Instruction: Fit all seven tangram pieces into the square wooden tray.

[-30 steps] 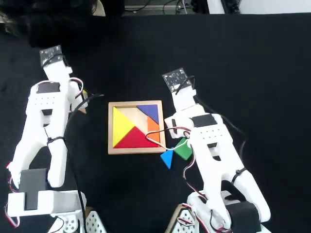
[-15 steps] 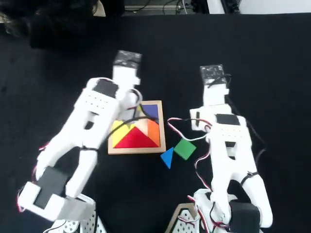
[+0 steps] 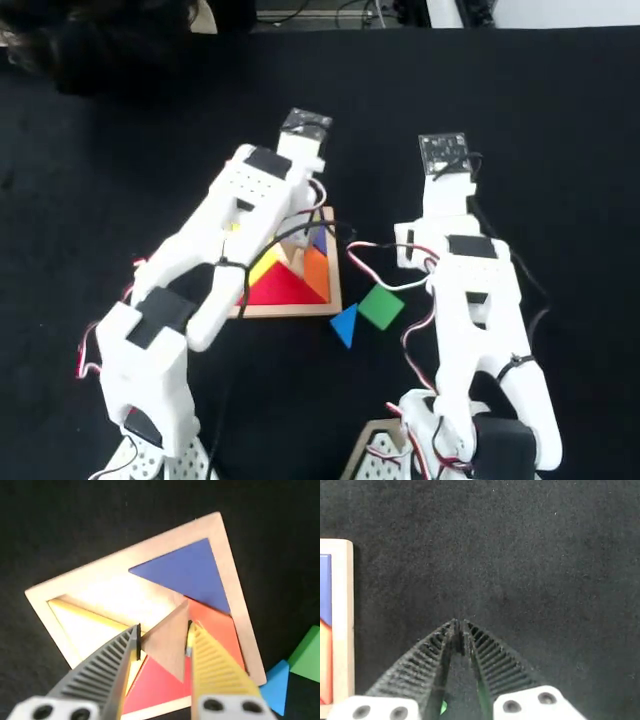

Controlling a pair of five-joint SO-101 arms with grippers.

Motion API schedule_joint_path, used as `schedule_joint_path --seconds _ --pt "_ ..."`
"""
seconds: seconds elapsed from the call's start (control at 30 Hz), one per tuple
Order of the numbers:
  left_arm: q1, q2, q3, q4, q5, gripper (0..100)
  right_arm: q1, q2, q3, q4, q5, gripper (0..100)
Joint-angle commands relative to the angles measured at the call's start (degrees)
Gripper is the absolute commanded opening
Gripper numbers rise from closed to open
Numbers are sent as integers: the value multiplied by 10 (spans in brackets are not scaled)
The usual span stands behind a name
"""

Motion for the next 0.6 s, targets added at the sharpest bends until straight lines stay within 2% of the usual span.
schedule_joint_path --seconds 0.0,0.33,0.57 --pt "7 3 -37 13 15 120 8 -17 -21 -10 -4 11" --pt "8 8 -37 10 109 132 8 -17 -21 -10 -4 11" --pt "0 6 -21 13 157 330 8 -17 -21 -10 -4 11"
